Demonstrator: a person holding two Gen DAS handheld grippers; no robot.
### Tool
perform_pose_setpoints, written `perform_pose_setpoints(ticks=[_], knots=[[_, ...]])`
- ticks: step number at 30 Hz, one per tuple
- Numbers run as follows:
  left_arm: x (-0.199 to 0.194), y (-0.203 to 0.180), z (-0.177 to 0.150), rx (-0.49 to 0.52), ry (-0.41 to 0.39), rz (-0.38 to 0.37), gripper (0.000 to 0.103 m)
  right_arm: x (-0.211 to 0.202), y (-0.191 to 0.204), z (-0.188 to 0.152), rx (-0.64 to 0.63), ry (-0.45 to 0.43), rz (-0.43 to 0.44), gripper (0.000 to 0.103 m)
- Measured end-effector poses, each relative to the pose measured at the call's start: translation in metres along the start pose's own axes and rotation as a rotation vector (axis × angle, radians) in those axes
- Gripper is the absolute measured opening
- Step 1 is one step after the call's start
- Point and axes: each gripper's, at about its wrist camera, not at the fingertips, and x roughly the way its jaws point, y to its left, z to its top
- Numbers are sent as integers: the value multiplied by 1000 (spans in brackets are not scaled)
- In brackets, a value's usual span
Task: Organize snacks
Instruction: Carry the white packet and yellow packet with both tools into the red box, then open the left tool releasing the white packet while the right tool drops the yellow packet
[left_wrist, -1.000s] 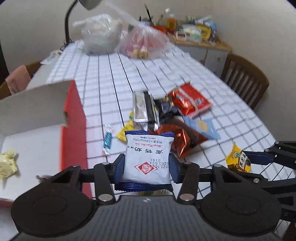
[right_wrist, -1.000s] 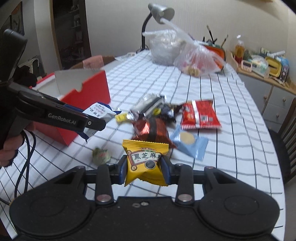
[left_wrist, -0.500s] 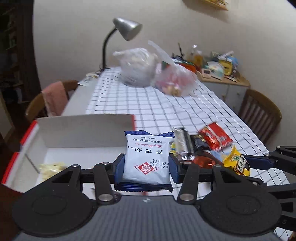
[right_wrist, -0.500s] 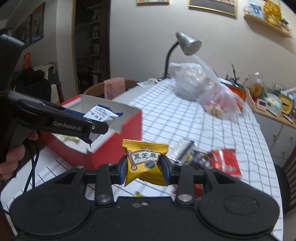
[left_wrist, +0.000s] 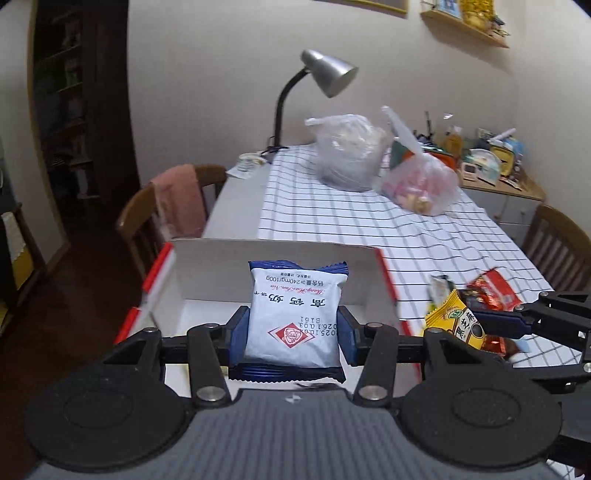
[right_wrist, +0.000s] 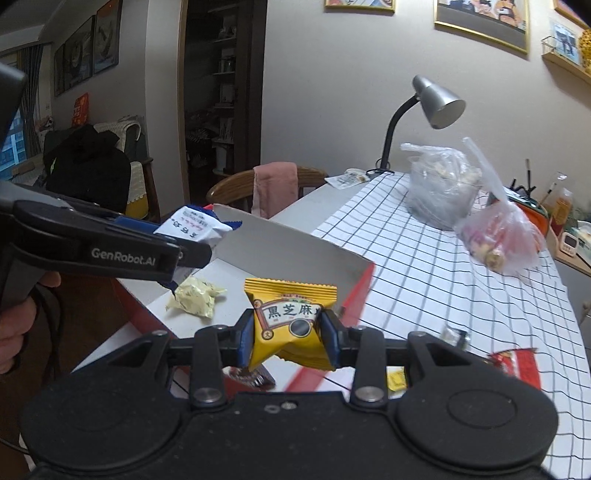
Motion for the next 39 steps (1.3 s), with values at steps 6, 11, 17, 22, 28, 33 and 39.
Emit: perform_pose_setpoints(ticks=[6,11,17,22,28,33,39], knots=[[23,27,-3,-19,43,32,49,37,17,6,-16,49,2,36],[48,41,-7,-33,80,64,49,65,26,4,-26,88,-7,36],[75,52,-13,-29,135,90,49,93,32,0,-32,136,-11,36],[86,52,-20,-6,168,86,49,101,35,-6,-31,167,-2,36],[88,48,-26,9,176,71,49,102,33,-9,-8,170,12,36],[84,42,-28,20,170,54,49,97,29,-10,9,166,17,39],[71,33,-27,30,142,37,57,82,23,-11,36,144,26,46]])
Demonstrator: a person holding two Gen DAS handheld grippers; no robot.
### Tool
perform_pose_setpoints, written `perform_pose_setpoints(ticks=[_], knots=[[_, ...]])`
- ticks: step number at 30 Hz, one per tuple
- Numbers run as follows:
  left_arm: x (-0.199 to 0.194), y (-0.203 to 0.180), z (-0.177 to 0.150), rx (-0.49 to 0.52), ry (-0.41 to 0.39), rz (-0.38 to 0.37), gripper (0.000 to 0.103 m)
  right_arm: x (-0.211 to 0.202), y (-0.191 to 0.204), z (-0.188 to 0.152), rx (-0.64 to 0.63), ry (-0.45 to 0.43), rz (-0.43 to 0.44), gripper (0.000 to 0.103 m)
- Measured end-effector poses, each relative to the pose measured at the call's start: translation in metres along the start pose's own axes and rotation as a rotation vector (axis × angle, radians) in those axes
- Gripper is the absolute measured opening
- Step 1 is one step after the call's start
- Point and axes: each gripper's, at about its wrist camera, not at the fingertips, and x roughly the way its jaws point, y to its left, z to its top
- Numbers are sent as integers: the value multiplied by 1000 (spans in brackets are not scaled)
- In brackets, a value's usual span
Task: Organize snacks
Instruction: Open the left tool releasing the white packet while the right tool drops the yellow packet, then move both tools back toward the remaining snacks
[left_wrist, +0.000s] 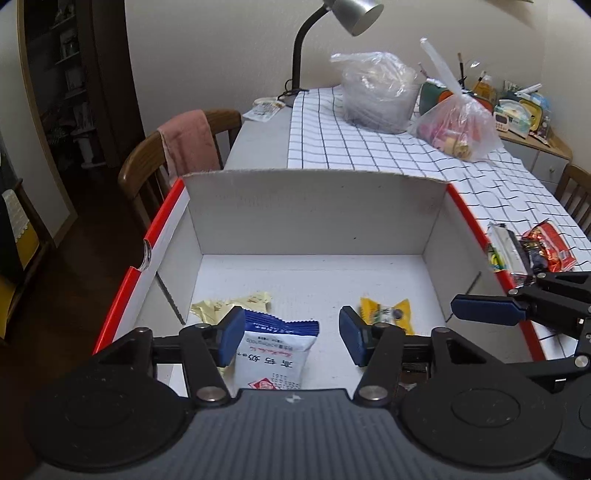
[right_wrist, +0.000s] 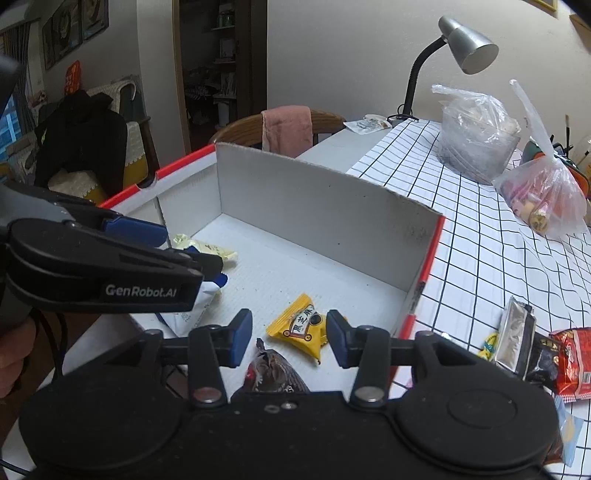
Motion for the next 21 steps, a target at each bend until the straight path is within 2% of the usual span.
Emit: perform_pose_setpoints(ticks=[3,5,7,12,18,21], knots=[[-9,-4,-1,3,-23,-5,63,-12,-2,1,10,-28,12,56],[-16,-5,-1,0,-40,-9,64,-20,-3,0,14,-41,18,57],[-23,-7,-1,-1,-49,-15,67,-28,-5,0,15,-54,26,63],[-42,-13,-3,5,-82,-25,72,-47,-11,-4,23,-84,34,71],[-59,-26,-7,14,-106,-41,73,-72,-27,-13,54,-123,42,84],[-67,-35,-9,17,-123,-59,81,-84,-35,-19,62,-136,47,87]])
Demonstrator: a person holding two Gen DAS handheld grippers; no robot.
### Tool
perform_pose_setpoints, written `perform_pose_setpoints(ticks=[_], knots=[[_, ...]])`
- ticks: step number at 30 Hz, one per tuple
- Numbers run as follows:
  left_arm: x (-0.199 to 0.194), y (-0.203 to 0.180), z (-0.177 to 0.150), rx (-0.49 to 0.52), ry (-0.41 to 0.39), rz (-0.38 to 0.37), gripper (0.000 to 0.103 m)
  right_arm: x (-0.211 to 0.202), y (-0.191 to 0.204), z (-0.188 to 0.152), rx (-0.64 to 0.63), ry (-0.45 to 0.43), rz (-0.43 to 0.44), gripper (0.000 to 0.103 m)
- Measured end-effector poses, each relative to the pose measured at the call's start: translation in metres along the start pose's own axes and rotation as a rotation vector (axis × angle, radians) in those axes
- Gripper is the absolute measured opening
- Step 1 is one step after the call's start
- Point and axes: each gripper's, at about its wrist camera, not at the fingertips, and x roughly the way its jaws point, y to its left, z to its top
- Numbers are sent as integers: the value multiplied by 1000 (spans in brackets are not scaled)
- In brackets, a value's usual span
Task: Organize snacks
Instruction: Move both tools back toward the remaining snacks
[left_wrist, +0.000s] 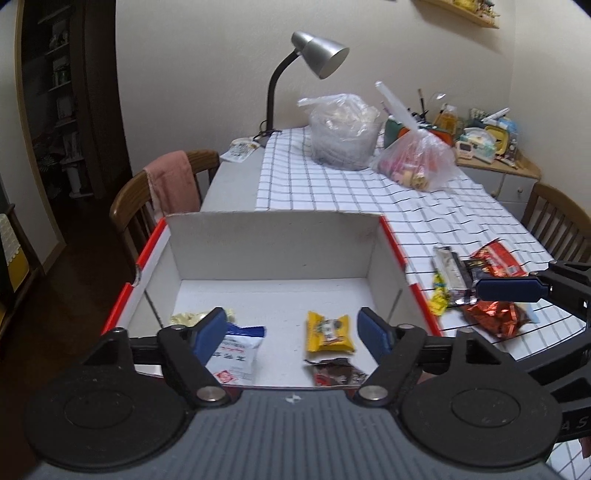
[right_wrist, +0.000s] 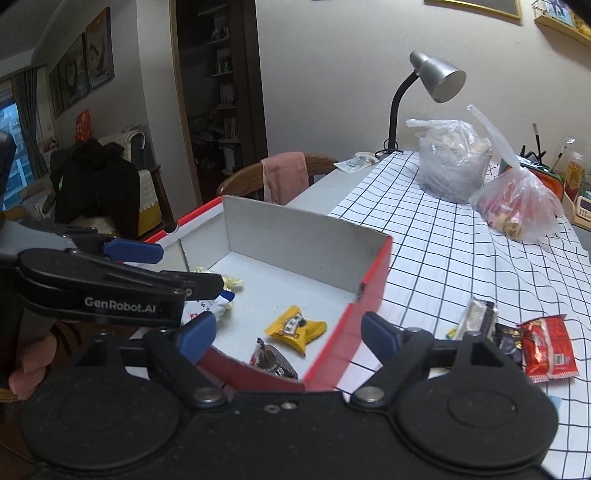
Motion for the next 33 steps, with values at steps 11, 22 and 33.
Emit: perform_pose_setpoints(ticks=[11,22,33], knots=[[-11,-51,-7,21,-12,-95,82,-46,-47,-27,48,-33,-51,103],[14,-130,-31,48,55,-179,86,-77,-124,-69,116,-8,-187,103],[43,-192,-55,53,84,-164,86,-88,-182,-111,193,33,-243,103]])
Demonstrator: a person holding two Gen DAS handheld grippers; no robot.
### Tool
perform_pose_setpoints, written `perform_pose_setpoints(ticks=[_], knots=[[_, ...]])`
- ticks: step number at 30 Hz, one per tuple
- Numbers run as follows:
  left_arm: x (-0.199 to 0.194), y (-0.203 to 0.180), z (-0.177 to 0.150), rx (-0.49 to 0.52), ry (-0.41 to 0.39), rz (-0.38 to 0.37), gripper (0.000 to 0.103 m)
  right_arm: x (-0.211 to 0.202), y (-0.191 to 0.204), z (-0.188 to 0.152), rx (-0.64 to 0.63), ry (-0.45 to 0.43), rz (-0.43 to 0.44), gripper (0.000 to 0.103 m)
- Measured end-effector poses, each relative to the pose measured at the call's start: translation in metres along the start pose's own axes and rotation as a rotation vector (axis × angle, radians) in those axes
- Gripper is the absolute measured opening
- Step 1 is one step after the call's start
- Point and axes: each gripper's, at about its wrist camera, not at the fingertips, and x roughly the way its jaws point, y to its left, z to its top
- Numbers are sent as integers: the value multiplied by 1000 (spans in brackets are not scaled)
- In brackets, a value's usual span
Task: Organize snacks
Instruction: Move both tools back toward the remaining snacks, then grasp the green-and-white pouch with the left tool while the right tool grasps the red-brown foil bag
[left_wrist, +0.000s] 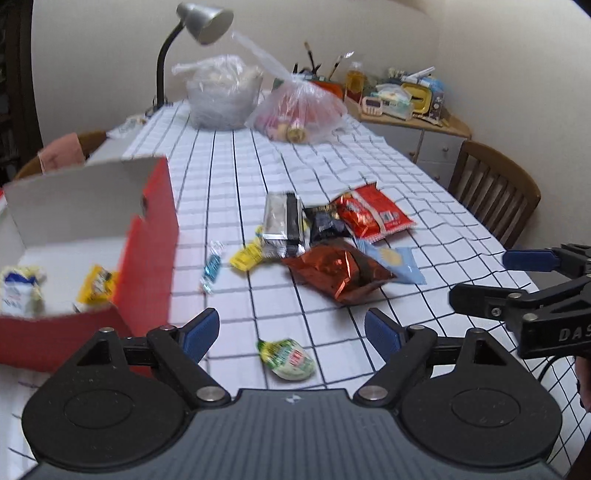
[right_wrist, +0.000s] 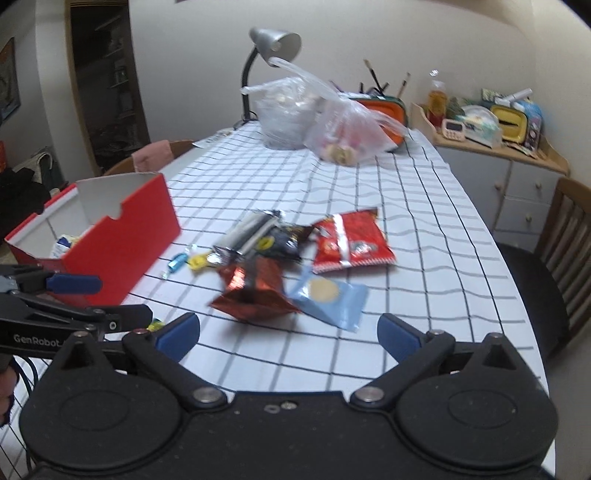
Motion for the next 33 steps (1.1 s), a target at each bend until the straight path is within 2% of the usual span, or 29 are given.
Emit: perform_pose_setpoints(ticks=[8,12,18,21,27,33], knots=[[35,-7,-12,-39,53,36,86,8,-20,-10,-4,28,-9,101],[45,-7,-15,-60,52,84,86,20,-23,-10,-19,51,-8,97],[53,-1,-19,-123,44,97,86,33,-16,6,-31,42,31,96],[58,0,-24,-139,58,95,78,44,-7,19,-41,33,31,95],[55,-9,-39,-100,14,140,74,77,12,32,-57,67,41,94],[53,-12,-44,-67,-27,165,51,108,24,35,-71,109,24,83]])
